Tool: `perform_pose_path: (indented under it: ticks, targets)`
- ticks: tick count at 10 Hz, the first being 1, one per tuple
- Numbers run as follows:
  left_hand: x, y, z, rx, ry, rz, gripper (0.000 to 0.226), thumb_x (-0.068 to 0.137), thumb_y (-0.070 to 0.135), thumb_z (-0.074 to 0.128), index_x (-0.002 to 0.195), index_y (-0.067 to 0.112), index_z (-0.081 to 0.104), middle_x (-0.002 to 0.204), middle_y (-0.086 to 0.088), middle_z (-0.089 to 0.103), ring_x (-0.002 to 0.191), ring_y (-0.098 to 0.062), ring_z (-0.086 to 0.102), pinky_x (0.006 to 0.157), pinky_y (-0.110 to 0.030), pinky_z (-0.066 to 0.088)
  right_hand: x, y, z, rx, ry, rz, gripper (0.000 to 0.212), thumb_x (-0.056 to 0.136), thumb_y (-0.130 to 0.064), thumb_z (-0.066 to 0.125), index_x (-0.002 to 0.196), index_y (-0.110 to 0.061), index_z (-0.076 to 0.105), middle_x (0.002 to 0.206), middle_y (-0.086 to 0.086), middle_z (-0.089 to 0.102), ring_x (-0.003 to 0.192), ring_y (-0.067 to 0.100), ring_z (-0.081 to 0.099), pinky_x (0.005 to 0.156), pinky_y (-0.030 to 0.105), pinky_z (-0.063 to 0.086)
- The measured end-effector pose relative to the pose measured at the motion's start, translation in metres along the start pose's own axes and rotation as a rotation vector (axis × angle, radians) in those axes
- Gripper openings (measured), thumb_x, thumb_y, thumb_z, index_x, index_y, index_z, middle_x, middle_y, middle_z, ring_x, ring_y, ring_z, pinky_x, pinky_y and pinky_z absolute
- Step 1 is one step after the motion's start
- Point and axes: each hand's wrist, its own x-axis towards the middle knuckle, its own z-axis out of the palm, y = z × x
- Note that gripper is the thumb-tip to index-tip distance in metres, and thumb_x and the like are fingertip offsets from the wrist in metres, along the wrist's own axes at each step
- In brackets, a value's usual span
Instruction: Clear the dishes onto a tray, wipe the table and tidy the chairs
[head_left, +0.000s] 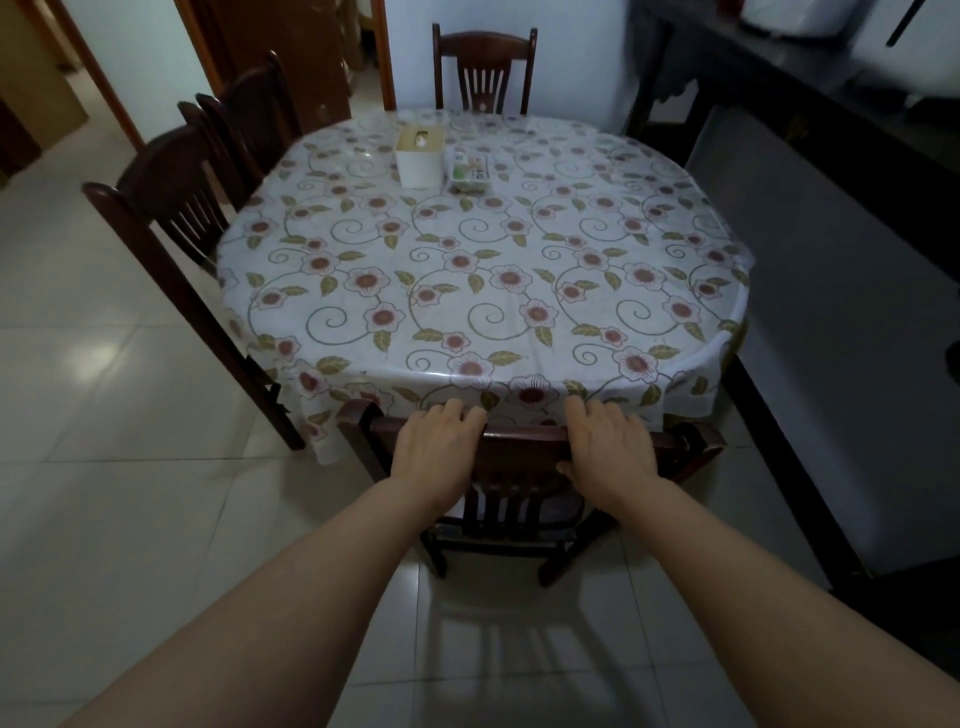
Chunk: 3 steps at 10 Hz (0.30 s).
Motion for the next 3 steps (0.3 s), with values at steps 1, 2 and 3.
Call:
perform_pose_path:
  ticks: [1,2,3]
  targets:
    - [-0.007,0.000,-0.013,-0.047,-0.051,-0.021,0.034,0.086,0.019,0.060,0.118,0.020,0.047,0.116,-0.002,0.053,0.105,-0.022,0.053,0.079,-0.030,0.037,-0.008,-0.002,-0.006,0.031,-0.060,-0.041,0.064,0.083,-0.030,0.064,0.134,-0.014,0.030,0.132,0.010,0.040,0.124,0.028,0.037,0.103,0.039,0.032]
    - [-0.016,-0.002,-0.027,-0.053,-0.016,-0.023,0.044,0.086,0.030,0.062,0.125,0.021,0.044,0.126,0.000,0.050,0.118,-0.021,0.048,0.094,-0.034,0.036,-0.017,-0.004,-0.016,0.077,-0.046,-0.073,0.073,0.083,-0.035,0.064,0.140,-0.014,0.024,0.142,0.012,0.030,0.134,0.030,0.026,0.112,0.041,0.025]
    - [-0.027,-0.004,-0.041,-0.017,-0.037,-0.048,0.051,0.086,0.036,0.062,0.130,0.021,0.042,0.132,0.001,0.048,0.125,-0.020,0.043,0.104,-0.037,0.030,-0.023,-0.008,-0.029,0.092,-0.044,-0.067,0.074,0.082,-0.041,0.065,0.140,-0.014,0.026,0.142,0.013,0.029,0.134,0.029,0.025,0.112,0.038,0.024]
